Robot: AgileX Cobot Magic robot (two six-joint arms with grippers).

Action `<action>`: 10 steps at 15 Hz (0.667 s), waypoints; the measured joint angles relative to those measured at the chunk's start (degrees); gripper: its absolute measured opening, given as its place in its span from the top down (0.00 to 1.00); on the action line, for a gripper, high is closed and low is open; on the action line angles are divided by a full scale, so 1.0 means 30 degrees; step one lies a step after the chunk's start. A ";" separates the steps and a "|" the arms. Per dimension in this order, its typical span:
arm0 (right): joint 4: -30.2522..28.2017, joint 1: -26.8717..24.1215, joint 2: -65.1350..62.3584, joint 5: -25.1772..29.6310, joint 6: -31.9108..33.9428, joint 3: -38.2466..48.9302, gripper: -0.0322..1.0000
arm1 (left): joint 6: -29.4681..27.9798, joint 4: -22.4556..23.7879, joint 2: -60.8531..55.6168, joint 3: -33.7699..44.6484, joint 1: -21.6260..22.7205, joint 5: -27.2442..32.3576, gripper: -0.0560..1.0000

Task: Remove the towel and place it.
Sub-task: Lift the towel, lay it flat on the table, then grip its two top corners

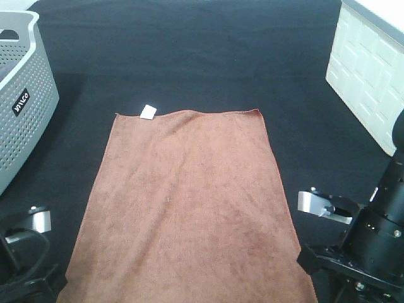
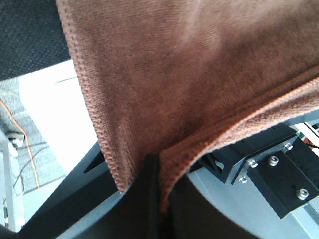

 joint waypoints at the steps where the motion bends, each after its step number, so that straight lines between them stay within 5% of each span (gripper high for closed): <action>1: 0.0000 0.0000 0.0248 0.0000 -0.0134 0.0000 0.97 | 0.0000 -0.0038 0.0210 -0.0038 -0.0057 -0.0038 0.95; 6: -0.0420 -0.0038 0.0497 -0.0458 -0.0229 0.0000 0.95 | -0.0019 0.0363 0.0688 -0.0191 -0.1929 -0.0859 0.93; 9: -0.0859 -0.0095 0.0497 -0.0516 -0.0248 0.0000 0.82 | -0.0019 0.0840 0.0707 -0.0210 -0.2387 -0.1261 0.87; 10: -0.1050 -0.0134 0.0497 -0.0516 -0.0248 0.0000 0.71 | -0.0019 0.0974 0.0707 -0.0210 -0.2406 -0.1261 0.80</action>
